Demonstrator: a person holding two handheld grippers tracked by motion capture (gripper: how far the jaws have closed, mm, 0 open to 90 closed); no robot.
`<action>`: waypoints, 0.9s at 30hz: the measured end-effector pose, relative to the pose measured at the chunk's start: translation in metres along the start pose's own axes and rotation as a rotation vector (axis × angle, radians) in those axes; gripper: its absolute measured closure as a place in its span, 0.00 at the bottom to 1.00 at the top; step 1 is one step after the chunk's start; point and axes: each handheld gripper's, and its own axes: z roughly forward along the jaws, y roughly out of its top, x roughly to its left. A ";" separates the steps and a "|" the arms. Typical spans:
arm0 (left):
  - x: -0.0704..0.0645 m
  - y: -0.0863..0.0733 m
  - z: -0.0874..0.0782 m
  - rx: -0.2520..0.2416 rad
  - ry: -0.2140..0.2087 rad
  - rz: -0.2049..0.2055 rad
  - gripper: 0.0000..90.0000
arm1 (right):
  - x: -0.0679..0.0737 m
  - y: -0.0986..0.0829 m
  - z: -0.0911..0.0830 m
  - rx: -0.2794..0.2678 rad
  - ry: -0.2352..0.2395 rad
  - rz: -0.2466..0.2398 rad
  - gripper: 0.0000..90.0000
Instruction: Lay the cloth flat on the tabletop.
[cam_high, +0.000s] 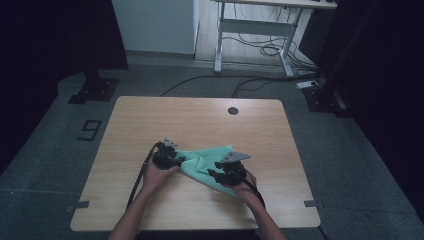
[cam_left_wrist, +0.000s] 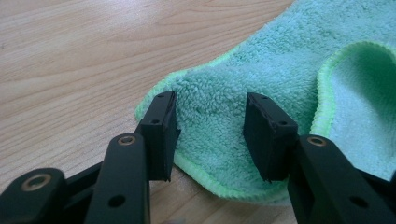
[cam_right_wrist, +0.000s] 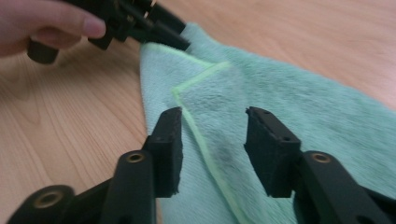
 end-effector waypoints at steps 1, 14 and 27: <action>0.000 0.000 0.000 -0.003 0.002 0.001 0.61 | 0.001 0.000 0.006 0.016 -0.005 -0.009 0.58; 0.002 -0.002 0.000 -0.016 -0.012 -0.003 0.60 | 0.006 -0.005 0.020 0.047 -0.045 -0.032 0.89; 0.003 -0.003 -0.001 -0.020 -0.023 -0.009 0.61 | 0.078 -0.038 -0.006 0.066 0.273 -0.092 0.76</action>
